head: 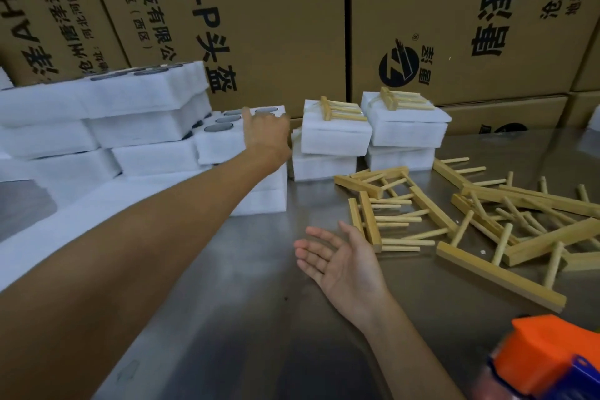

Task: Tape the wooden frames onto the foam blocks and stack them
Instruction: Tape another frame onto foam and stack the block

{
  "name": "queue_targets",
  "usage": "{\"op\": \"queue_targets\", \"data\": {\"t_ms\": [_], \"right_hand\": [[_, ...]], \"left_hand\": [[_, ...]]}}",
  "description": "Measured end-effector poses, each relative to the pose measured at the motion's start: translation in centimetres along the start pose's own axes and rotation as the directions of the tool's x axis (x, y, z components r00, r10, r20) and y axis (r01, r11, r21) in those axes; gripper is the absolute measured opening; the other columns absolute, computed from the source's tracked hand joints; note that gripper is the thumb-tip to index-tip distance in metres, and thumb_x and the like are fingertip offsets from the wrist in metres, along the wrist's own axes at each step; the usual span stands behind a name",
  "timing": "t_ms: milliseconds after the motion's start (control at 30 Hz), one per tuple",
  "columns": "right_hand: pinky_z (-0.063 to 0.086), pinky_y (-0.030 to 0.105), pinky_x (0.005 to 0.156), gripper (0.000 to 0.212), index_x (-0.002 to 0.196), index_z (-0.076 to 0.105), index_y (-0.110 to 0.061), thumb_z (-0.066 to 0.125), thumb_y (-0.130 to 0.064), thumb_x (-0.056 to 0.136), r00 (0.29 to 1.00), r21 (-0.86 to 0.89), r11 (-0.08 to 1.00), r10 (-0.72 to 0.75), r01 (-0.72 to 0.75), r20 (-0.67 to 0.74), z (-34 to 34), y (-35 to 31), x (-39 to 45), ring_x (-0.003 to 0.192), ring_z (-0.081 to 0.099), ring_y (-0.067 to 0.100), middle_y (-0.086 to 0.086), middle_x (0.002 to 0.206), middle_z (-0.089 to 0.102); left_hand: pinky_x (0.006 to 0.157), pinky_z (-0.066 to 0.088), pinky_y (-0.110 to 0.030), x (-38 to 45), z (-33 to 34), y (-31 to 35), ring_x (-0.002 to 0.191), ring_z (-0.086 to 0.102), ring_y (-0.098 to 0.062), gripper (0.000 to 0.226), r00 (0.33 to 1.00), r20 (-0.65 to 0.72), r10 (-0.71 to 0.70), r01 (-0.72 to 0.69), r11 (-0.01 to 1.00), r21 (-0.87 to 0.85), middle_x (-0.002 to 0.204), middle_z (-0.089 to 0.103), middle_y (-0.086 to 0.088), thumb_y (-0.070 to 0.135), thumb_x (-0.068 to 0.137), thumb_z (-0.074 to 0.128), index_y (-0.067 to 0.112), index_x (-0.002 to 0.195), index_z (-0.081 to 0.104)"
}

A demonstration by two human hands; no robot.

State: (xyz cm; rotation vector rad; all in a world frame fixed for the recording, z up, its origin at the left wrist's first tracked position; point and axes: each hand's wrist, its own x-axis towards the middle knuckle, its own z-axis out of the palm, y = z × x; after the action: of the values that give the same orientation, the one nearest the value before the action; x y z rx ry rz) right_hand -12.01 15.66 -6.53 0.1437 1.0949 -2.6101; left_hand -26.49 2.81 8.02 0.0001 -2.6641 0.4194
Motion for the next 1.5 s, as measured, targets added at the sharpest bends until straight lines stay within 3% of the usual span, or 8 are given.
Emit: {"op": "queue_targets", "data": {"t_ms": [400, 500, 700, 900, 1000, 1200, 1333, 1500], "right_hand": [[0.043, 0.038, 0.091, 0.046, 0.112, 0.064, -0.018, 0.046, -0.057, 0.096, 0.986, -0.046, 0.985, -0.166, 0.168, 0.032, 1.8, -0.2, -2.5, 0.097, 0.062, 0.025, 0.009, 0.101, 0.069], [0.039, 0.038, 0.109, 0.045, 0.107, 0.070, -0.023, 0.040, -0.056, 0.101, 0.975, 0.014, 0.980, -0.200, 0.200, 0.092, 1.6, 0.3, -4.3, 0.110, 0.061, 0.020, 0.005, 0.106, 0.069], [0.051, 0.019, 0.059, 0.023, 0.099, 0.072, -0.019, 0.068, -0.037, 0.085, 0.951, -0.334, 0.915, -0.281, 0.225, -0.126, 0.6, 1.8, -8.0, 0.066, 0.062, 0.006, -0.005, 0.076, 0.060], [0.055, 0.039, 0.084, 0.040, 0.108, 0.070, -0.013, 0.065, -0.045, 0.085, 0.976, -0.441, 0.891, -0.176, 0.103, -0.128, 1.6, 1.0, -8.4, 0.092, 0.068, 0.025, 0.007, 0.096, 0.073], [0.058, 0.043, 0.087, 0.037, 0.109, 0.074, -0.020, 0.064, -0.045, 0.084, 0.960, -0.528, 0.847, -0.194, 0.060, -0.202, 1.4, 0.6, -8.0, 0.094, 0.073, 0.025, 0.007, 0.102, 0.076], [0.059, 0.041, 0.083, 0.015, 0.089, 0.077, -0.029, 0.065, -0.039, 0.089, 0.938, -0.604, 0.793, -0.265, 0.080, -0.223, 0.3, 0.6, -7.6, 0.083, 0.075, 0.018, -0.004, 0.089, 0.078], [0.059, 0.040, 0.085, 0.014, 0.088, 0.078, -0.032, 0.065, -0.037, 0.090, 0.940, -0.598, 0.793, -0.281, 0.113, -0.195, 0.1, 0.7, -7.5, 0.083, 0.075, 0.016, -0.006, 0.090, 0.078], [0.059, 0.040, 0.087, 0.017, 0.101, 0.075, -0.027, 0.062, -0.036, 0.093, 0.936, -0.606, 0.785, -0.296, 0.125, -0.190, 0.1, 0.8, -7.4, 0.092, 0.074, 0.019, -0.006, 0.094, 0.078]], "left_hand": [[0.074, 0.028, -0.036, -19.5, -5.8, 1.8, 0.065, 0.057, -0.028, 0.023, 0.799, -0.564, 0.209, -0.331, 0.935, -0.123, 0.072, 0.060, -0.006, 0.013, 0.069, 0.058, 0.014, 0.088, 0.070], [0.075, 0.031, -0.035, -24.6, -4.8, 3.1, 0.068, 0.057, -0.024, 0.030, 0.844, -0.508, 0.171, -0.305, 0.932, -0.194, 0.075, 0.059, -0.004, 0.015, 0.070, 0.065, 0.015, 0.100, 0.070], [0.075, 0.038, -0.035, -31.3, -3.6, 5.4, 0.076, 0.053, -0.025, 0.065, 0.945, -0.264, 0.191, -0.278, 0.895, -0.348, 0.077, 0.057, -0.004, 0.022, 0.081, 0.057, 0.011, 0.144, 0.048], [0.091, 0.035, -0.030, -30.4, -5.0, 0.5, 0.104, 0.050, -0.015, 0.042, 0.961, -0.179, 0.211, -0.266, 0.529, -0.805, 0.102, 0.066, 0.010, 0.044, 0.088, 0.052, 0.026, 0.126, 0.057], [0.093, 0.028, -0.030, -28.0, -5.1, -4.0, 0.116, 0.053, -0.018, 0.037, 0.956, -0.270, 0.118, -0.272, 0.703, -0.657, 0.117, 0.066, 0.009, 0.036, 0.087, 0.054, 0.025, 0.121, 0.064], [0.115, 0.019, -0.054, -23.1, -3.1, -14.3, 0.142, 0.024, -0.043, 0.061, 0.892, 0.193, -0.410, 0.446, 0.869, -0.214, 0.154, 0.030, -0.024, 0.031, 0.096, 0.049, 0.009, 0.148, 0.027], [0.082, 0.039, -0.037, -22.6, -2.3, -15.5, 0.097, 0.053, -0.036, 0.023, 0.888, 0.265, -0.375, 0.425, 0.890, -0.165, 0.103, 0.060, -0.019, 0.008, 0.089, 0.048, 0.005, 0.112, 0.045], [0.052, 0.018, -0.028, -22.9, -3.5, -14.2, 0.054, 0.031, -0.020, 0.024, 0.942, 0.096, -0.321, 0.334, 0.926, -0.177, 0.063, 0.038, -0.006, -0.007, 0.081, 0.050, 0.009, 0.072, 0.036]]}}
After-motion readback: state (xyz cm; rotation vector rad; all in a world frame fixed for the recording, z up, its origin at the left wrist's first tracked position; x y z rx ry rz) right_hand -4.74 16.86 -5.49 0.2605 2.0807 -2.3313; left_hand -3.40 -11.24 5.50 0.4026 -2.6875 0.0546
